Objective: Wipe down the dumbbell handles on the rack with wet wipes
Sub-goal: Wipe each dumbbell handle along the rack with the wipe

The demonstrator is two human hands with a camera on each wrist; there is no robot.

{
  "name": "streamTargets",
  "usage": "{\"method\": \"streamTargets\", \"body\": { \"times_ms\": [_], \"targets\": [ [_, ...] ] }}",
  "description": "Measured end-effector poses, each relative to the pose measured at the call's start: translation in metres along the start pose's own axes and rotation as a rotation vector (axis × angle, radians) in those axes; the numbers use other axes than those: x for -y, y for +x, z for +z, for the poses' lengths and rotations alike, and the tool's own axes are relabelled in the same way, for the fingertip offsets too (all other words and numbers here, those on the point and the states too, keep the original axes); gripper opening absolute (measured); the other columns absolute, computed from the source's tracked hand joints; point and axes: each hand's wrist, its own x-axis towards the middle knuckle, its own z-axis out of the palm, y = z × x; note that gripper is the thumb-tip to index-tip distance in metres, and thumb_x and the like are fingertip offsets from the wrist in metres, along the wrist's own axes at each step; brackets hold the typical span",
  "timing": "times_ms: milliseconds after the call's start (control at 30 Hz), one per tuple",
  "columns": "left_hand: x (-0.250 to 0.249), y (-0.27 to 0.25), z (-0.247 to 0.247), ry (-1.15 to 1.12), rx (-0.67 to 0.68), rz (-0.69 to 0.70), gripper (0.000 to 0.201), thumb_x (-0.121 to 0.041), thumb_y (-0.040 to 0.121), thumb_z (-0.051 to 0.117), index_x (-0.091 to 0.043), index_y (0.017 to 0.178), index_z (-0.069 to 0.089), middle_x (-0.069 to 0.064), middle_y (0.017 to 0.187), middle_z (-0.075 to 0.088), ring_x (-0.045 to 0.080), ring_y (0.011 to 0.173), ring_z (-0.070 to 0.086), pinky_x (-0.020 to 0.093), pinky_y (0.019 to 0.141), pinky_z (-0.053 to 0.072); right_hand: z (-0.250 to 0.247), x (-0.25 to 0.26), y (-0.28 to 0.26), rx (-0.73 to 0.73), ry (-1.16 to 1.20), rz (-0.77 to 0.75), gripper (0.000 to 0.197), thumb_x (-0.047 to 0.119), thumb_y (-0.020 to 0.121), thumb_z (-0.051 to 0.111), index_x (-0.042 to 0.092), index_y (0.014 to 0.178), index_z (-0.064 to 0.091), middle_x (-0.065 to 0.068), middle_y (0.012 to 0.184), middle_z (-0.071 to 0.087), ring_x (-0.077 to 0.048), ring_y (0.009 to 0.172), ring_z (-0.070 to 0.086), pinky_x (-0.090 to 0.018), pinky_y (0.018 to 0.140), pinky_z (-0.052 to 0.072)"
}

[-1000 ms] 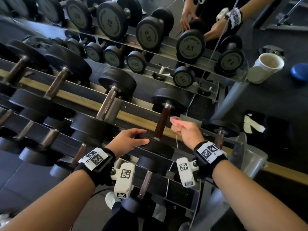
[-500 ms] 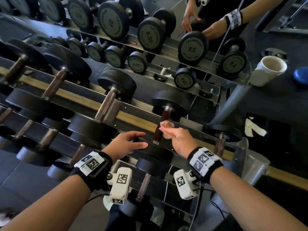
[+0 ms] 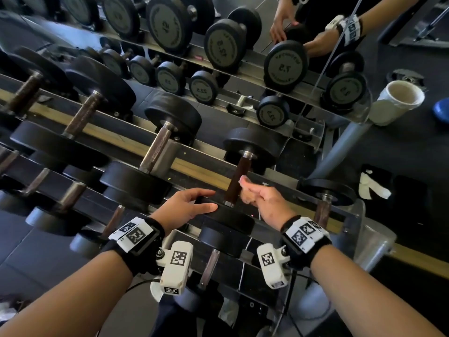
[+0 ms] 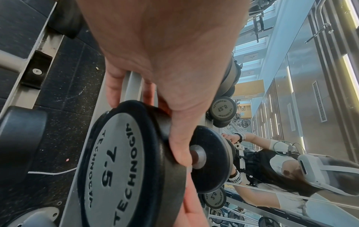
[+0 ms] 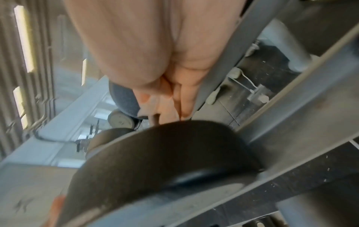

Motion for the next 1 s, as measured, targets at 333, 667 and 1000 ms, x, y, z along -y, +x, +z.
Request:
{"method": "streamTargets", "body": {
  "times_ms": [333,667,1000],
  "targets": [
    [-0.005,-0.006,0.002,0.035,-0.037,-0.028,0.046,-0.035,0.079,0.078,-0.037,0.123,0.064,-0.003,0.119,0.068,0.017,0.114,0.063,0.046,0.111,0.041,0.006,0.003,0.021,-0.269,0.512,0.178,0.034,-0.001,0.096,0.049,0.018,0.12,0.063,-0.005,0.113,0.068,-0.017,0.101,0.068,-0.024,0.078,0.055],
    [-0.007,-0.005,0.0,0.115,-0.036,-0.027,0.048,-0.04,0.081,0.076,-0.04,0.126,0.061,-0.011,0.122,0.063,0.008,0.115,0.057,0.033,0.106,0.039,0.015,-0.005,0.042,-0.364,0.245,0.166,0.016,0.009,0.096,0.057,0.022,0.087,0.053,-0.004,0.098,0.065,-0.015,0.087,0.067,-0.022,0.064,0.053],
    [-0.004,-0.001,-0.003,0.122,-0.031,-0.01,0.04,-0.044,0.079,0.077,-0.052,0.115,0.062,-0.025,0.112,0.062,-0.015,0.096,0.056,0.005,0.074,0.035,-0.001,0.01,0.043,-0.369,0.4,0.196,0.022,-0.006,0.096,0.049,0.013,0.086,0.049,-0.01,0.096,0.056,-0.019,0.086,0.062,-0.027,0.068,0.057]
  ]
}}
